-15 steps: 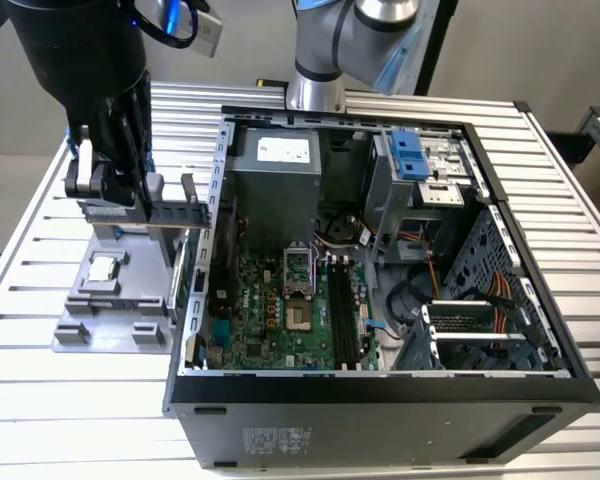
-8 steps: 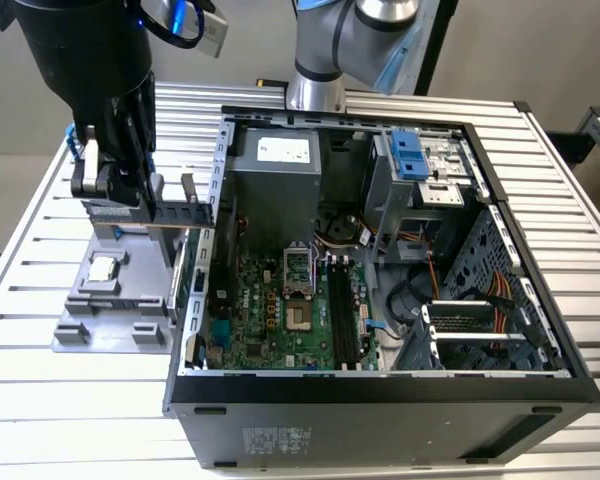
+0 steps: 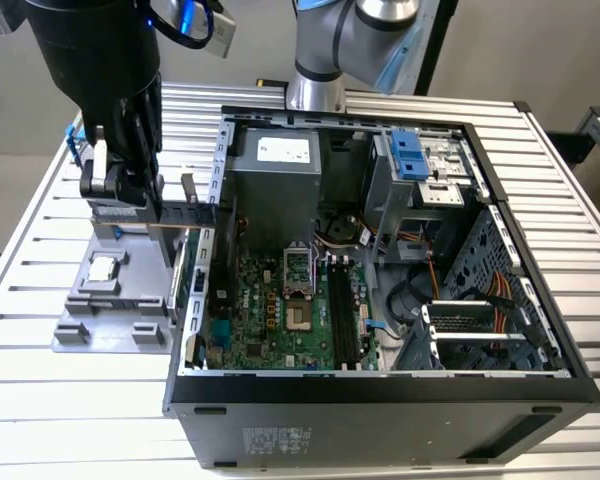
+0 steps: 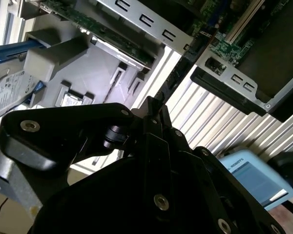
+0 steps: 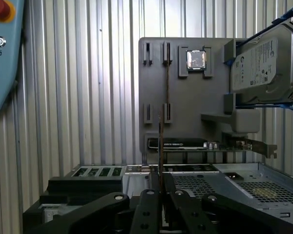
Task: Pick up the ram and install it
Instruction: 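Pick up the ram and move it above insertion slot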
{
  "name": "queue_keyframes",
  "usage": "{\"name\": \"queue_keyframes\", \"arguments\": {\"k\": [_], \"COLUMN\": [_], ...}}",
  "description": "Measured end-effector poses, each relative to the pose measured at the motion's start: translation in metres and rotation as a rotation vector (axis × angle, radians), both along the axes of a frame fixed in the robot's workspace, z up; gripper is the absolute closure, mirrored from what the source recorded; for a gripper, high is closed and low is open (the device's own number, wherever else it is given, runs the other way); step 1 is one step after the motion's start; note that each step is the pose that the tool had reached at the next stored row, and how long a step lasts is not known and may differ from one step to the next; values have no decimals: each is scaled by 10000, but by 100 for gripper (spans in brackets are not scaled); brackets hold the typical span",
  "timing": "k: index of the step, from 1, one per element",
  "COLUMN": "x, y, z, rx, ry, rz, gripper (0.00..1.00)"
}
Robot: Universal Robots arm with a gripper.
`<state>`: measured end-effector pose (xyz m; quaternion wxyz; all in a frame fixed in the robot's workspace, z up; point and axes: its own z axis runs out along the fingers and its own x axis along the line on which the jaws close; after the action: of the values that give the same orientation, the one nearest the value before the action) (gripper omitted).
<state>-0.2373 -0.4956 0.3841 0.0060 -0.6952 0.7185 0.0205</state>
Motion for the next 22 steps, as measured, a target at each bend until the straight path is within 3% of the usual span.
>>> {"name": "queue_keyframes", "arguments": {"k": [16, 22], "x": [33, 83], "y": [5, 6], "z": [1, 0], "rx": [-1, 0], "ry": [1, 1], "rz": [0, 0], "gripper": [100, 100]}}
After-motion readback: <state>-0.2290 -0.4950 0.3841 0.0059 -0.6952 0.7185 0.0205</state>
